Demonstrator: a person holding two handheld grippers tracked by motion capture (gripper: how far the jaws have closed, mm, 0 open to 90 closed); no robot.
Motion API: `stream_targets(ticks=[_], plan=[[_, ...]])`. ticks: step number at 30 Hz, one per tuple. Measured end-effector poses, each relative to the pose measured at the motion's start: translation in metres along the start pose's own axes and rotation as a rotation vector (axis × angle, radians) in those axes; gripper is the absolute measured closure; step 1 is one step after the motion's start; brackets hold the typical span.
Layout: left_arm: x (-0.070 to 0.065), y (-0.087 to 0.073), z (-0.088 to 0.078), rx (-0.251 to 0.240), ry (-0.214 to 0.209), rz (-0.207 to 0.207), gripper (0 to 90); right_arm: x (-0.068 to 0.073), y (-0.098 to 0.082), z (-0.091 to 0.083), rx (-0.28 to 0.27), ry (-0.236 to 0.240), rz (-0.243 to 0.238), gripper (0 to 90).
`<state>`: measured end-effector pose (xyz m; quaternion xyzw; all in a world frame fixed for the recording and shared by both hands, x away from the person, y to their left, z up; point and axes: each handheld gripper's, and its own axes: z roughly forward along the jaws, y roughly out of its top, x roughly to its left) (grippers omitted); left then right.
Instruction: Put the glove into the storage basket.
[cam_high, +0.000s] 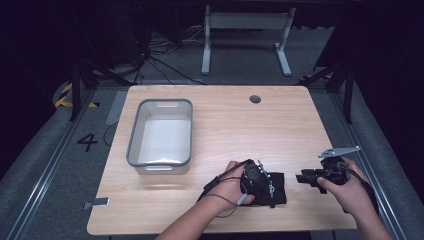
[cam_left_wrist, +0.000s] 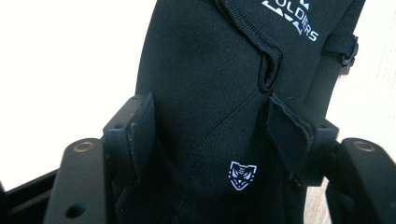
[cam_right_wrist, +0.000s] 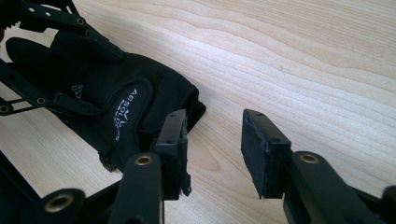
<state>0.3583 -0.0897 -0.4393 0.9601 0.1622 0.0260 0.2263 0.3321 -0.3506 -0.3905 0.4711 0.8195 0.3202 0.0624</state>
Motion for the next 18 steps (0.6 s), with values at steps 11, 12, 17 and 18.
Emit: stream_targets(ticks=[11, 12, 17, 18], plan=[[-0.0033, 0.0002, -0.003, 0.005, 0.003, -0.009, 56.1, 0.0005, 0.0005, 0.0003, -0.001, 0.003, -0.008, 62.0], [-0.004, 0.0004, -0.0034, 0.008, 0.002, -0.006, 56.1, 0.0005, 0.0005, 0.0003, -0.001, 0.003, -0.008, 62.0], [-0.0037, 0.0003, -0.0046, 0.005, -0.014, -0.024, 63.4, 0.0004, 0.0005, -0.0001, -0.005, 0.0, -0.009, 62.1], [-0.0034, 0.0008, -0.0051, 0.007, -0.019, -0.035, 64.2, 0.0, 0.0004, -0.0001, -0.006, 0.0, -0.009, 62.0]])
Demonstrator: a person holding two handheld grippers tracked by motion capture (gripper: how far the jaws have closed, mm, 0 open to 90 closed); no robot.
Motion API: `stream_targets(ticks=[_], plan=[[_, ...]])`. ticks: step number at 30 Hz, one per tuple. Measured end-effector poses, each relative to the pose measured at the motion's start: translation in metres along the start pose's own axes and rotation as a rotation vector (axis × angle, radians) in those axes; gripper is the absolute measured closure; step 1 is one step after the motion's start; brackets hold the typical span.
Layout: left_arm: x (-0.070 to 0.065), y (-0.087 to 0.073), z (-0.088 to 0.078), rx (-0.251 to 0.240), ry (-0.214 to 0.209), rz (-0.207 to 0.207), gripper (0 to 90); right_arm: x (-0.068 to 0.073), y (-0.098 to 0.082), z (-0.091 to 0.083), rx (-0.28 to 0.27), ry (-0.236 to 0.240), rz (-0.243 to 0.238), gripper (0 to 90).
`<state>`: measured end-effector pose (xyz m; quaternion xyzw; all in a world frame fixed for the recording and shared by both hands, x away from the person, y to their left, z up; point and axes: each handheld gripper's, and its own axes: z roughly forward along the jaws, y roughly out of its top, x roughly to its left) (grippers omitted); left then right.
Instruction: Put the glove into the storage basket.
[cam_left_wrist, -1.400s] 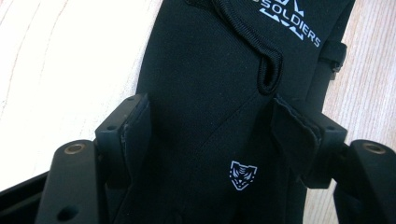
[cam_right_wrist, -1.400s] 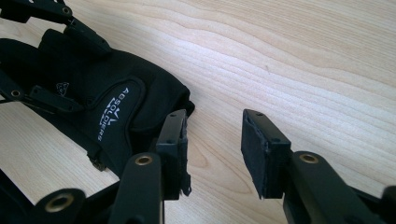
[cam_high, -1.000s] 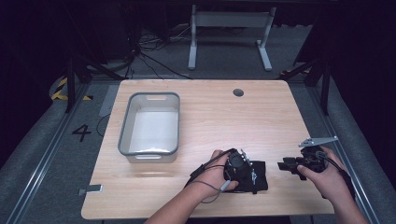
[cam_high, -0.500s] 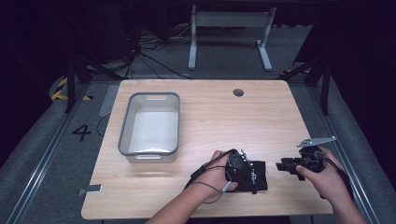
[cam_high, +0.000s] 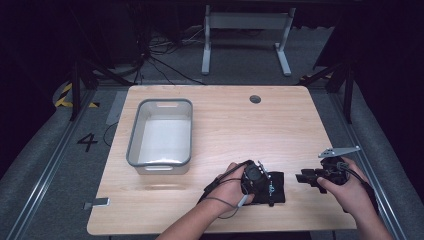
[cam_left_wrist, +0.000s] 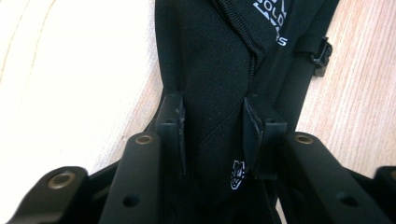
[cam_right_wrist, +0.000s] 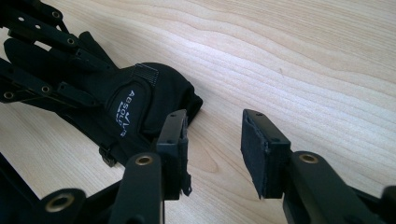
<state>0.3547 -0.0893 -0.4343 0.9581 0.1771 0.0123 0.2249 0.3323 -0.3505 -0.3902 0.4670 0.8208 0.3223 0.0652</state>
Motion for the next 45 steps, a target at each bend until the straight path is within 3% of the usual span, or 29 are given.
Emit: stream_targets(ticks=[3, 6, 17, 20, 28, 39, 45], plan=[[0.0, 0.002, -0.003, 0.014, -0.011, -0.017, 65.5, -0.002, 0.0, 0.001, -0.002, -0.005, 0.001, 62.0], [0.001, 0.002, -0.011, 0.011, -0.054, -0.045, 66.2, -0.003, -0.001, 0.001, 0.002, -0.004, 0.0, 62.0], [0.008, -0.001, -0.044, -0.026, -0.09, -0.082, 66.1, -0.003, -0.001, 0.001, -0.002, -0.006, 0.004, 62.0], [0.011, -0.003, -0.055, -0.042, -0.092, -0.113, 66.1, -0.003, -0.001, 0.001, -0.003, -0.006, 0.006, 62.0], [0.021, -0.013, -0.085, -0.107, -0.073, -0.171, 66.0, -0.004, -0.001, 0.005, 0.009, -0.001, 0.008, 61.9], [0.024, -0.021, -0.11, -0.157, -0.054, -0.212, 66.1, -0.004, 0.001, 0.01, 0.019, 0.007, 0.005, 61.6], [0.031, -0.033, -0.124, -0.175, -0.029, -0.264, 66.0, -0.003, 0.006, 0.015, 0.026, 0.018, -0.003, 61.4]])
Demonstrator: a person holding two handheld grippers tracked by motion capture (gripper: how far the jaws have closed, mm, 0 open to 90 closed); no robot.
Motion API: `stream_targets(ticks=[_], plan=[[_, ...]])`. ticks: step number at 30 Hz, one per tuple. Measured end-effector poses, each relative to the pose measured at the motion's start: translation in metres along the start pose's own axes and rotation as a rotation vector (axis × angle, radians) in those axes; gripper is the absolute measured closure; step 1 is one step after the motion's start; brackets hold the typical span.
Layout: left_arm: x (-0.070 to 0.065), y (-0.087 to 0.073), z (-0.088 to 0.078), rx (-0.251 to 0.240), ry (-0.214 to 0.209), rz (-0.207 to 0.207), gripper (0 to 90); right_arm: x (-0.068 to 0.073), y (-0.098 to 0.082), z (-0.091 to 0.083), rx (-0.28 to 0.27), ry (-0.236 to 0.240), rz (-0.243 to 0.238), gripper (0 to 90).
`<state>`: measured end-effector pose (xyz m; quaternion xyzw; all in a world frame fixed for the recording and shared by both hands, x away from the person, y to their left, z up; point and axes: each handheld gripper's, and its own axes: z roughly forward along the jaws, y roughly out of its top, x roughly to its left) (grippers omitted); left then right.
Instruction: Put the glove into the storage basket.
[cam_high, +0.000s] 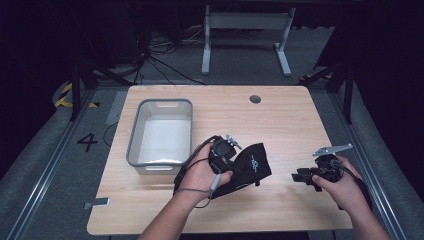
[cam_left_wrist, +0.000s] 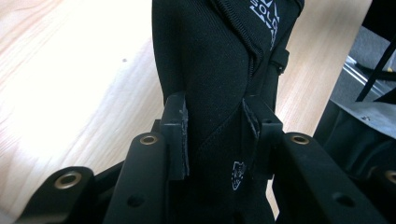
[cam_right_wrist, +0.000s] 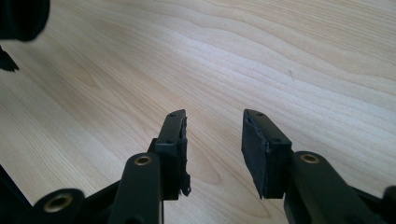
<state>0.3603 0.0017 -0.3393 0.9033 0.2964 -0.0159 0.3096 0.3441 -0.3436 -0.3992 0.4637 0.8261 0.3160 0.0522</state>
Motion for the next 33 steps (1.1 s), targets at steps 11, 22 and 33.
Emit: stream_targets(ticks=[11, 22, 33], plan=[[0.018, -0.014, -0.032, -0.046, 0.063, -0.079, 65.9, 0.0, 0.017, 0.012, 0.013, 0.021, -0.028, 61.0], [0.036, -0.021, -0.064, -0.082, 0.118, -0.137, 65.8, 0.001, 0.026, 0.02, 0.019, 0.029, -0.046, 60.9], [0.063, -0.025, -0.086, -0.119, 0.162, -0.202, 65.7, 0.0, 0.021, 0.018, 0.021, 0.02, -0.032, 60.7]])
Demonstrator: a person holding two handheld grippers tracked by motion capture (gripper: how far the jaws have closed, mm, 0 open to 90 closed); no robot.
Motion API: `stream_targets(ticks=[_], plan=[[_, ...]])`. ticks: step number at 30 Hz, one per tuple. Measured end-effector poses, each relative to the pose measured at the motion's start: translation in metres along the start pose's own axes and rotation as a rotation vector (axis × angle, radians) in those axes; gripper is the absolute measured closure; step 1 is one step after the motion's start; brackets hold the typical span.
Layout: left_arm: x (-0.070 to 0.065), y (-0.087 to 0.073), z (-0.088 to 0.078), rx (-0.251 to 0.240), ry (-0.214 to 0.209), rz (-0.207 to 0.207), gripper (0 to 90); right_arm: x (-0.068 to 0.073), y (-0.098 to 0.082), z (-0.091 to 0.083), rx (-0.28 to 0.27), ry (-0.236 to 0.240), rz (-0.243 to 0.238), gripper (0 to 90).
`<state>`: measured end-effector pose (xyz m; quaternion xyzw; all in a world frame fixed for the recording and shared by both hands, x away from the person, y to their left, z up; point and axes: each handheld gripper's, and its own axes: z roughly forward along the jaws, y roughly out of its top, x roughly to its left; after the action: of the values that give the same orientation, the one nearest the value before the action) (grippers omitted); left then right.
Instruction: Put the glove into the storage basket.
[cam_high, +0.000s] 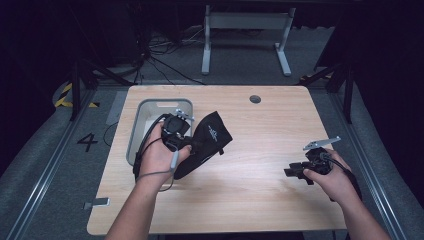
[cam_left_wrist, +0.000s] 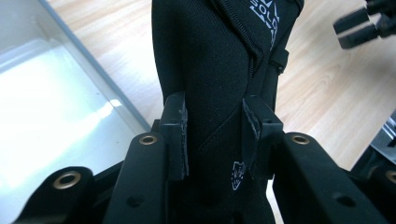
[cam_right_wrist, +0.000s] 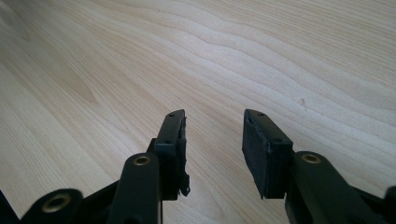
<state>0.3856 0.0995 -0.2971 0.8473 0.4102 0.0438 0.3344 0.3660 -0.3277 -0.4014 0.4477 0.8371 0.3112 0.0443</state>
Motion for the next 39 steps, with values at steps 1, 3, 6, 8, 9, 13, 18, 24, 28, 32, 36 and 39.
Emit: stream_targets(ticks=[1, 3, 6, 8, 9, 13, 18, 24, 28, 32, 36, 39], plan=[[0.003, 0.0, -0.001, -0.001, 0.0, -0.008, 65.6, 0.0, -0.001, 0.0, -0.001, -0.001, 0.001, 60.6], [0.012, 0.002, -0.003, -0.01, 0.016, -0.03, 65.6, 0.0, -0.003, -0.001, -0.002, -0.006, 0.004, 60.6], [0.017, 0.003, -0.003, -0.012, 0.023, -0.043, 65.6, -0.001, -0.004, -0.002, -0.002, -0.011, 0.011, 60.5], [0.023, 0.003, -0.003, -0.014, 0.031, -0.054, 65.6, -0.002, -0.005, -0.002, -0.001, -0.013, 0.014, 60.5], [0.026, 0.003, -0.003, -0.017, 0.035, -0.06, 65.6, -0.002, -0.006, -0.003, -0.003, -0.013, 0.017, 60.4], [0.037, 0.004, -0.005, -0.036, 0.052, -0.094, 65.4, -0.003, -0.008, -0.004, -0.005, -0.018, 0.027, 60.0], [0.052, 0.004, -0.009, -0.06, 0.08, -0.14, 65.4, -0.003, -0.011, -0.005, -0.008, -0.021, 0.035, 59.4], [0.077, 0.007, -0.005, -0.049, 0.153, -0.216, 65.3, -0.003, -0.011, -0.003, -0.003, -0.027, 0.034, 59.3], [0.088, 0.006, -0.002, -0.048, 0.179, -0.25, 65.3, -0.002, -0.011, -0.003, -0.005, -0.027, 0.033, 59.2], [0.1, 0.005, 0.002, -0.047, 0.199, -0.287, 65.3, -0.002, -0.012, -0.003, -0.001, -0.031, 0.036, 59.1], [0.11, 0.005, 0.008, -0.049, 0.217, -0.328, 65.2, -0.003, -0.012, -0.002, 0.0, -0.032, 0.036, 58.8], [0.117, 0.005, 0.014, -0.048, 0.222, -0.358, 65.2, -0.002, -0.013, -0.002, -0.002, -0.034, 0.035, 58.2]])
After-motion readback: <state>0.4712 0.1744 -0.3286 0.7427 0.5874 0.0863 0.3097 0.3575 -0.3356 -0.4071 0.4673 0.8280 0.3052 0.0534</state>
